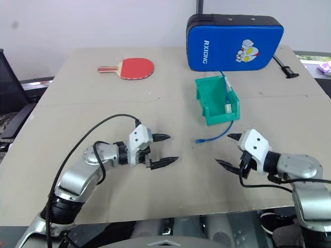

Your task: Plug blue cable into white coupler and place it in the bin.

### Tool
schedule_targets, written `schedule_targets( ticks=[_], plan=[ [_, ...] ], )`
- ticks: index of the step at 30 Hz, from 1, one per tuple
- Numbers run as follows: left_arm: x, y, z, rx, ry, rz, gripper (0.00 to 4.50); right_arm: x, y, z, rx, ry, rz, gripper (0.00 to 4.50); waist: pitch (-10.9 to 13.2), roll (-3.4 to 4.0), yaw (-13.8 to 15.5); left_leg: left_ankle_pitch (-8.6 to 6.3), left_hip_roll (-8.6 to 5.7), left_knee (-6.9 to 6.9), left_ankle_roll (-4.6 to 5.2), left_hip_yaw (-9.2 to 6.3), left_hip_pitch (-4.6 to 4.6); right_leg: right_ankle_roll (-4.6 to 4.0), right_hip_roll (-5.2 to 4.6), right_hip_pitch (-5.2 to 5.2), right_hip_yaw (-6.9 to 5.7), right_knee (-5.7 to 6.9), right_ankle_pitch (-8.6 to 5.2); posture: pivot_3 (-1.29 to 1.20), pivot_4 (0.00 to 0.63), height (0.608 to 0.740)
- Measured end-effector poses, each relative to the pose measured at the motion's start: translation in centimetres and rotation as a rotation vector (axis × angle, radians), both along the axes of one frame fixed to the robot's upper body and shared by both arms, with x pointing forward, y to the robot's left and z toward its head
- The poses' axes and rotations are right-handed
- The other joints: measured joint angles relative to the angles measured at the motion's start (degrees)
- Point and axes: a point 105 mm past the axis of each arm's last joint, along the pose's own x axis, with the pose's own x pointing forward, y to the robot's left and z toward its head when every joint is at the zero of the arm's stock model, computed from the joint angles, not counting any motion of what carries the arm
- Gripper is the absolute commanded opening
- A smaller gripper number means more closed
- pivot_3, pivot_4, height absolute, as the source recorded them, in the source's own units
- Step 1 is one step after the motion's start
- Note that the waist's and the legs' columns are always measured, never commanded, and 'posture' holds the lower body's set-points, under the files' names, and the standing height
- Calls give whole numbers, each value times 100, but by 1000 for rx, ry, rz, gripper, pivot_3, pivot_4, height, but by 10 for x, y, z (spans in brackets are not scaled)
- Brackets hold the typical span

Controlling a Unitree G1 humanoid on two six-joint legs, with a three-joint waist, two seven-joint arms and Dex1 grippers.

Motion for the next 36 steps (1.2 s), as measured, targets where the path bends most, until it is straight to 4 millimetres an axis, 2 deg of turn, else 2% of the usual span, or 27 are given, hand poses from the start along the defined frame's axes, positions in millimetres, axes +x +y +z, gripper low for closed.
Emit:
schedule_targets(
  ticks=[6,12,13,15,16,17,18,19,21,22,25,27,32,35,36],
  plan=[
    [14,-20,-17,36,13,-19,4500,-20,-10,-4,17,15,-88,4460,-3,-3,11,0,-3,3,0,0,-1,0,3,4,5,-2,0,0,150,731],
    [40,-47,-20,76,-31,-22,4500,-33,-17,-12,13,48,-151,4460,-2,-6,33,0,-9,4,1,-5,-8,1,1,3,2,-7,-1,0,150,731],
    [43,-52,-21,94,-41,-29,3981,-34,-19,-12,13,49,-164,4500,-3,-5,30,0,-9,5,1,-3,-7,1,0,4,4,-6,-1,0,150,731],
    [47,-59,-23,120,-57,-48,3234,-37,-18,-11,11,41,-178,4500,-3,-5,7,-1,-9,5,1,-1,-6,1,2,3,8,-6,-1,0,150,731],
    [47,-61,-25,136,-61,-66,2595,-39,-18,-11,10,43,-184,4500,-3,-6,-2,-1,-7,4,1,-2,-5,1,4,4,8,-6,-1,0,150,731],
    [47,-61,-25,138,-65,-69,2308,-40,-18,-11,9,45,-187,4500,-3,-6,-2,-1,-6,3,2,-4,-5,0,5,3,8,-6,-1,0,150,731],
    [47,-62,-25,144,-75,-83,1665,-42,-20,-14,7,54,-203,4500,-3,-6,12,-1,-5,2,2,-8,-5,0,6,3,3,-5,-2,0,150,731],
    [48,-62,-25,146,-76,-87,1289,-43,-20,-15,7,59,-209,4500,-3,-6,16,-1,-5,2,2,-10,-5,0,6,3,0,-5,-2,0,150,731],
    [48,-62,-24,156,-87,-106,243,-45,-22,-16,7,61,-234,4500,-4,-4,20,-1,-4,3,1,-9,-5,0,5,3,1,-5,-2,0,150,731],
    [48,-62,-24,158,-89,-113,104,-45,-22,-16,9,59,-242,4500,-4,-4,19,-1,-4,3,2,-8,-5,0,4,3,1,-5,-2,0,150,731],
    [43,-61,-23,126,-29,-152,104,-45,-17,-13,99,58,-297,4500,-4,-4,14,-1,-2,3,1,-8,-6,0,4,2,2,-5,-2,0,150,731],
    [36,-61,-18,30,102,-165,104,-46,-10,-11,184,90,-325,4500,-4,-4,10,-1,10,4,1,-9,-10,0,3,-1,1,-4,-2,0,150,731],
    [13,-47,35,-310,486,-244,104,-48,24,-4,556,240,-341,4500,-4,-3,-18,-1,26,3,2,-18,-9,0,6,-3,-6,-2,-2,0,150,731],
    [1,-44,53,-389,599,-301,0,-46,37,4,690,293,-315,3567,-5,-1,-12,-1,19,4,2,-17,-9,0,4,0,-4,-3,-2,0,150,731],
    [-3,-42,57,-423,669,-315,0,-42,43,13,777,292,-307,3481,-4,-3,-14,-1,17,5,2,-16,-9,0,3,0,-1,-3,-2,0,150,731]
  ],
)
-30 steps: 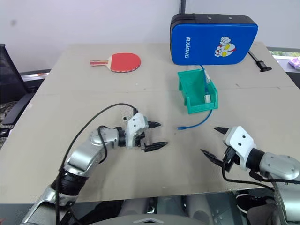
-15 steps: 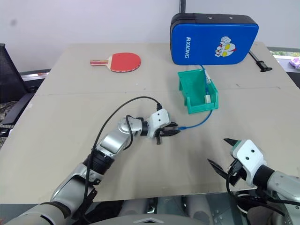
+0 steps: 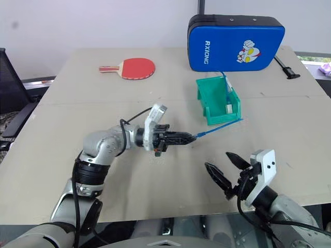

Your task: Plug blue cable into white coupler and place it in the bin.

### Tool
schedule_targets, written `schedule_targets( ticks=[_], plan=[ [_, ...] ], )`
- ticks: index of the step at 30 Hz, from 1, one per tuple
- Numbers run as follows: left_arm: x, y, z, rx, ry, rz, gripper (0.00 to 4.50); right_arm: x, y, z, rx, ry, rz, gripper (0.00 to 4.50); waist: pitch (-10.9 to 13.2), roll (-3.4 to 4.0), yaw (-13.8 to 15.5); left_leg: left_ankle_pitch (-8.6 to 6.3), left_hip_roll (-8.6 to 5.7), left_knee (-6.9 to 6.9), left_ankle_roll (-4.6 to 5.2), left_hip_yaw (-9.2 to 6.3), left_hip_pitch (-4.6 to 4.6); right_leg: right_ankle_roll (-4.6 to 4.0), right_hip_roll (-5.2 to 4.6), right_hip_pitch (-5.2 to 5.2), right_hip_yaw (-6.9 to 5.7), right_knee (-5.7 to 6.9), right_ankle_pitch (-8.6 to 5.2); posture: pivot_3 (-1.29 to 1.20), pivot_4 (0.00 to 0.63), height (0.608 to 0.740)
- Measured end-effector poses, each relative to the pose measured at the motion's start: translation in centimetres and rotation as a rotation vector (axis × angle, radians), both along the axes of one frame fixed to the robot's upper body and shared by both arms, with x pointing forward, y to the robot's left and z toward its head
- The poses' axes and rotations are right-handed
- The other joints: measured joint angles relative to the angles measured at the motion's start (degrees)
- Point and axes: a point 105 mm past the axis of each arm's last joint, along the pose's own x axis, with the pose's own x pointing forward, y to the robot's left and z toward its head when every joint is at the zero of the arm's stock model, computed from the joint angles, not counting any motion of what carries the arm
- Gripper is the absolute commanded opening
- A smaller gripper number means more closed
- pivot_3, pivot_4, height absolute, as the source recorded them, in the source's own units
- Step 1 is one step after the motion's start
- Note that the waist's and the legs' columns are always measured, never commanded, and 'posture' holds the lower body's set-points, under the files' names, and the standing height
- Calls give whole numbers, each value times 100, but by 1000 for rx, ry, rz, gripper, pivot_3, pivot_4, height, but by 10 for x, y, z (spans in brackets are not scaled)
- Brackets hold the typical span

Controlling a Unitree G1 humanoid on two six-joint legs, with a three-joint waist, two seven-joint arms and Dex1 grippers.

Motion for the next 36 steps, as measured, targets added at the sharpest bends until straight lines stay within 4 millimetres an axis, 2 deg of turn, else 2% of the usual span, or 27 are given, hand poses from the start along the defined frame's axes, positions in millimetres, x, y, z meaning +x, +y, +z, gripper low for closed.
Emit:
schedule_targets(
  ticks=[5,12,17,20,23,24,26,30,31,32,36],
  plan=[
    [-9,2,11,-38,52,-32,0,9,6,17,129,-18,1,3481,0,0,-5,0,-6,0,0,1,0,0,0,1,5,-1,0,0,150,731],
    [-15,2,15,-55,79,-39,0,17,17,34,230,-15,58,3481,0,0,-16,0,-20,-2,0,0,0,-1,2,0,6,-1,0,0,150,731],
    [-16,2,15,-60,86,-38,0,18,24,39,249,-2,99,3481,0,-1,-18,0,-21,-2,0,2,0,-1,2,0,8,-2,0,0,150,731],
    [-19,1,15,-59,75,-44,0,21,28,37,252,13,113,2712,0,-1,-26,0,-21,-2,0,2,-1,-1,2,0,9,-2,0,0,150,731],
    [-20,0,16,-61,73,-44,0,21,30,37,250,20,124,1393,0,-1,-24,0,-21,-2,0,2,-2,-1,1,0,8,-3,0,0,150,731],
    [-19,0,15,-58,75,-40,0,20,31,38,254,21,135,794,0,-1,-27,0,-21,-2,0,3,-2,-1,2,0,9,-3,0,0,150,731],
    [-19,1,14,-58,80,-35,0,20,32,39,261,18,146,88,0,-1,-34,0,-20,-2,0,3,-2,0,2,0,9,-3,0,0,150,731],
    [-19,1,15,-71,73,-33,0,19,32,41,265,12,151,33,0,-1,-39,0,-20,-2,0,2,-1,0,2,0,9,-3,0,0,150,731],
    [-19,1,14,-70,65,-28,993,19,32,41,263,10,154,0,0,-1,-42,0,-20,-2,0,2,-1,0,1,0,9,-3,0,0,150,731],
    [-19,1,14,-67,60,-20,1300,19,33,41,258,12,157,0,0,-1,-45,0,-20,-2,0,2,-1,0,1,0,9,-3,0,0,150,731],
    [-12,11,9,-22,-31,70,3155,22,30,39,244,14,140,0,1,-1,-67,0,-19,-3,0,2,-1,-1,2,-1,10,-3,0,0,150,731]
  ],
)
